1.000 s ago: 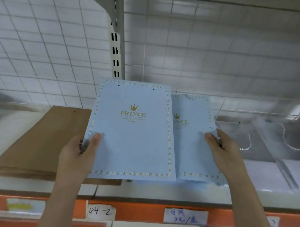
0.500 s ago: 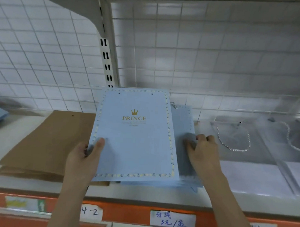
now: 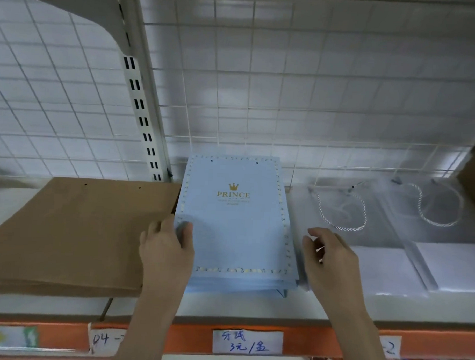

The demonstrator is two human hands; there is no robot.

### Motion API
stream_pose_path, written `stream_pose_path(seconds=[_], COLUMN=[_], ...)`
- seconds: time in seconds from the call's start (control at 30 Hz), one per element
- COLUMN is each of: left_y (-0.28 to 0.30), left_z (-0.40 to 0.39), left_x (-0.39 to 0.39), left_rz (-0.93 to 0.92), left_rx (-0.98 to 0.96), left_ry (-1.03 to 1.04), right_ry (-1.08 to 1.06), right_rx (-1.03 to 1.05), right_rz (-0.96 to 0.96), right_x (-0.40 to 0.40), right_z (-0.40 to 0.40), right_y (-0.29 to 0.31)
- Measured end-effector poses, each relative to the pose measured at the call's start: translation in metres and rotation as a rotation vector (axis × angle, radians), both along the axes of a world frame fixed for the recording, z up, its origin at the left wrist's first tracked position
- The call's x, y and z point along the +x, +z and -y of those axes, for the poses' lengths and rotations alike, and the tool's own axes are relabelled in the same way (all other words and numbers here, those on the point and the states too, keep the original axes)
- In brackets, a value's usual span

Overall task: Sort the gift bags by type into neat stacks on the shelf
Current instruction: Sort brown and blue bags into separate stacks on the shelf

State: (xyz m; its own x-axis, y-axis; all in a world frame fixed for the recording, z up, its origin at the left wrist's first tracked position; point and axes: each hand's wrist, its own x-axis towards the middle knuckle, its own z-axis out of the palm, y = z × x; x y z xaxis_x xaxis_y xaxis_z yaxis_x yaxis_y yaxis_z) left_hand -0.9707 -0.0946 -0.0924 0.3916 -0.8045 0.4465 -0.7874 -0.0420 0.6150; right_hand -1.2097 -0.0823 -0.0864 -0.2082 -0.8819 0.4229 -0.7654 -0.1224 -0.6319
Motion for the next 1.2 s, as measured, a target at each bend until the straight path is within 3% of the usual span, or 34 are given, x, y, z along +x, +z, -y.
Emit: stream_pose_path(seconds=[0.17,0.3,0.43,0.63,1.0,1.2], left_y=[-0.011,0.007,0.015,0.01,0.024,0.021], left_z=[0.0,-0.011,-0.029,-0.062,-0.142,-0.174], left_x=[0.006,0.024,0.067,0.182,0.448,0.532], left_rz=[0.148,0.064,0.174,0.151,0.103,0.062], left_rx=[0.169,0.079,0.032,0.03,0.025,0.074], left_ry=[-0.002,-0.154,-0.119,-0.051,0.217,0.3], right_ry=[0.004,-0.004,0.028,0.149,0.379,0.452], right_rx=[-0.01,-0.06,-0.063,-0.025,0.058,0.076], right_rz=[-0.011,-0.032,-0.033,-0.072,-0.045,-0.029], right_x=[0.011,0.034,0.077,0.183,0.457,0.547], right_z=[-0.007,-0.006,-0.008,-0.017,-0.059,-0.07], right_y=[0.005,0.019,0.029,0.024,0.017,0.017])
